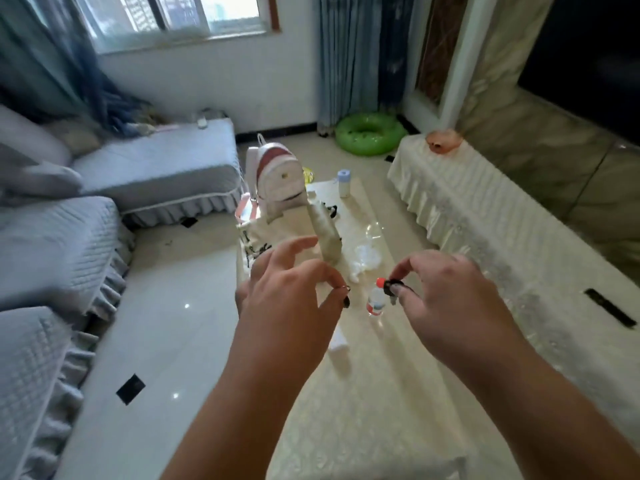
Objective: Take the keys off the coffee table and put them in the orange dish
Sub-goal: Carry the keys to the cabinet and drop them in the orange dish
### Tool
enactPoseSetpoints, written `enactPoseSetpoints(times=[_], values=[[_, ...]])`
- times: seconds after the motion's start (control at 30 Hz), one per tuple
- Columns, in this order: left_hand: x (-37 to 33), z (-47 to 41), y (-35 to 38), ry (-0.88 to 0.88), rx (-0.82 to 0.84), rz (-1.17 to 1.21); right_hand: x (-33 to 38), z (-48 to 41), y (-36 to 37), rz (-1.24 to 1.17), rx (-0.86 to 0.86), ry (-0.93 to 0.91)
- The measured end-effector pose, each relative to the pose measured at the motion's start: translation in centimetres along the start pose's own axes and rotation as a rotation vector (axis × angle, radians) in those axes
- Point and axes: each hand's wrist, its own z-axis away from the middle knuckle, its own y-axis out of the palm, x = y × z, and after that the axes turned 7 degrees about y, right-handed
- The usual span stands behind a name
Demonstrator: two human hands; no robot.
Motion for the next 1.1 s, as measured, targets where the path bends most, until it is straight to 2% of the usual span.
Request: enactPoseSetpoints(times=[0.2,0.4,0.5,0.73,1.1], values=[[-6.6,0.9,-10.0,0.116,-0.037,-0.051,4.0,1.9,-11.9,0.037,0.005,-0.088],[-9.3,2.0,-14.6,0.135,-0.132,-0.074,5.8,2.2,-17.8,0.012,-0.057,-0.106],[-8.8,2.6,-15.8,0.162,-0.171,-0.06,6.9,2.9,-18.3,0.009,-0.073,-0.089],[-5.4,2.6,-17.6,0.282,-0.11,-0.024,9.6,5.8,-16.5,0.039,-0.137,0.023],[-2.7,3.3,-17.7,0.507,0.096,0.132,12.4,13.8,-14.5,0.082,-0.268,0.289]])
